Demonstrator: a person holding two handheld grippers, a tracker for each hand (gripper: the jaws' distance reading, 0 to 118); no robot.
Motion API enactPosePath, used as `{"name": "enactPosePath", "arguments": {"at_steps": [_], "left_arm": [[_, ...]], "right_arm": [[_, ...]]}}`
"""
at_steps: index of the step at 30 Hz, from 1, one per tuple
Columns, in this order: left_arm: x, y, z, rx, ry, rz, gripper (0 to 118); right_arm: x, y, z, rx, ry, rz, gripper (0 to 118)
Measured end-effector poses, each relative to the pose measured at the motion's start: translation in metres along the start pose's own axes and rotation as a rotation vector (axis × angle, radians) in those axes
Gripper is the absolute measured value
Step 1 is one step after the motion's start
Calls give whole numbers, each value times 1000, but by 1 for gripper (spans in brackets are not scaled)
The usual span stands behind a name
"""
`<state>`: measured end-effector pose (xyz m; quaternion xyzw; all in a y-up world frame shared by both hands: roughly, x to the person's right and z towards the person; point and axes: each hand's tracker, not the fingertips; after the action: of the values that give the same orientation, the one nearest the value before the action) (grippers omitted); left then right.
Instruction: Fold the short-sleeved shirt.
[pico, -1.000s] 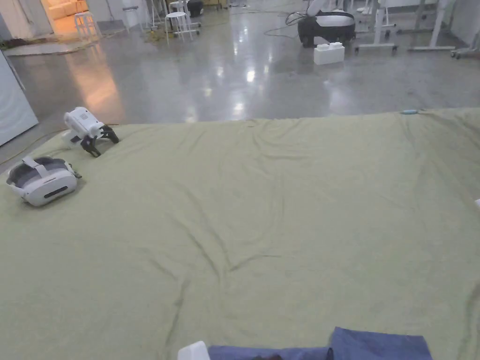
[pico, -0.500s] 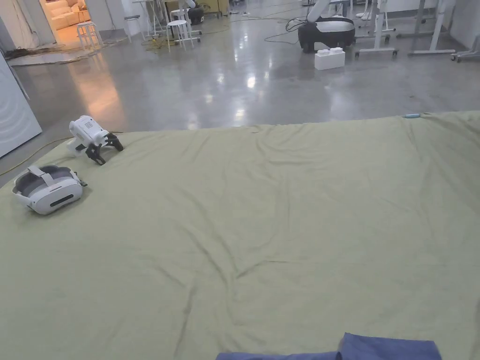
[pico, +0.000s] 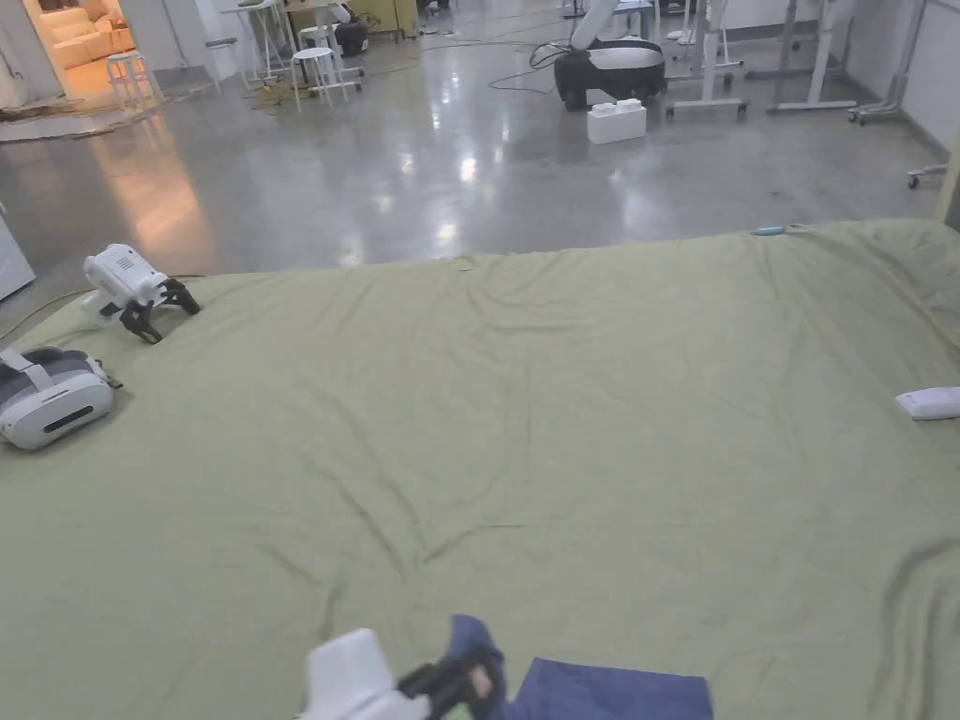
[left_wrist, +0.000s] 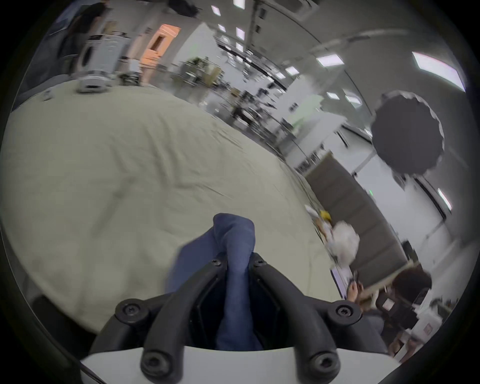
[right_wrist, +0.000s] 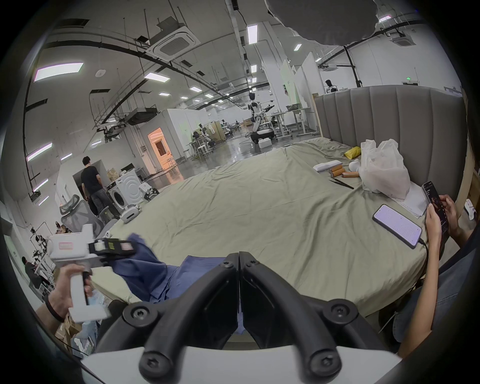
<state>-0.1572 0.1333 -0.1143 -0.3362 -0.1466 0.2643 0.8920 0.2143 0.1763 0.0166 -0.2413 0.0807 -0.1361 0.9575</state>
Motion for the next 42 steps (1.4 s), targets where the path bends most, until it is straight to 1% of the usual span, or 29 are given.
{"name": "enactPosePath", "arguments": {"at_steps": [5,7,8,9,11,12,13,14,15,16,17,18,19,22,23,26,27,29,30,31,33,34,35,36,37,38,39,41,42], "left_arm": [[52,-56,-88,-201,-67,-149,11],[60,-71,-107,-256,-22,-192,13],[59,-73,-113,-287,-31,-191,26],[52,-68,-110,-293,-85,-165,40],[46,-54,-85,-226,-148,-96,67],[40,-45,-69,-196,-184,-73,71],[30,-35,-53,-152,-212,-46,70],[22,-30,-42,-99,-219,-5,65],[17,-27,-39,-73,-207,20,55],[13,-26,-41,-87,-191,33,38],[9,-26,-48,-99,-188,30,12],[7,-30,-56,-104,-181,40,5],[4,-34,-64,-118,-169,47,5],[2,-61,-98,-264,-228,111,3],[6,-72,-107,-314,-240,88,3],[18,-97,-128,-379,-105,-70,2],[20,-95,-125,-322,-129,-68,2],[23,-89,-120,-334,-127,-50,2],[21,-84,-114,-330,-138,-41,5],[21,-77,-105,-314,-146,-37,21],[20,-55,-73,-218,-180,-56,71],[16,-44,-56,-168,-211,-64,88],[10,-33,-38,-132,-199,-70,92],[3,-22,-24,-104,-187,-74,92],[-7,-15,-11,-79,-162,-70,100],[-21,-7,1,-41,-150,-54,101],[-35,-2,6,-46,-152,-5,101],[-66,2,7,-81,-148,70,106],[-79,2,3,-111,-149,95,109]], "right_arm": [[9,-6,11,-5,-27,-6,0],[11,-8,13,-8,-47,-12,0],[14,-9,15,-9,-56,-15,0],[15,-9,16,-10,-63,-19,0],[19,-10,18,-9,-71,-27,0],[21,-11,19,-8,-73,-32,0],[22,-11,19,-6,-75,-37,0],[23,-11,21,-6,-78,-40,0],[24,-12,21,-6,-81,-43,0],[25,-13,21,-7,-83,-47,0],[26,-14,21,-9,-84,-54,0],[26,-15,21,-14,-82,-63,0],[27,-18,20,-18,-82,-67,0],[24,-21,21,-32,-84,-62,0],[22,-21,21,-40,-83,-60,0],[17,-26,14,-75,-73,-54,0],[14,-28,9,-93,-69,-39,0],[10,-31,-2,-128,-50,-26,0],[7,-33,-11,-164,-16,-27,0],[5,-33,-21,-193,7,-25,0],[-3,-35,-53,-280,65,-2,0],[-8,-36,-69,-305,93,9,0],[-13,-37,-92,-331,136,20,0],[-18,-38,-113,-364,178,31,0],[-23,-39,-132,-392,193,36,0],[-28,-41,-154,-427,197,54,0],[-31,-45,-176,-477,163,99,0],[-34,-56,-210,-610,-9,220,0],[-30,-65,-222,-653,-4,255,0]]}}
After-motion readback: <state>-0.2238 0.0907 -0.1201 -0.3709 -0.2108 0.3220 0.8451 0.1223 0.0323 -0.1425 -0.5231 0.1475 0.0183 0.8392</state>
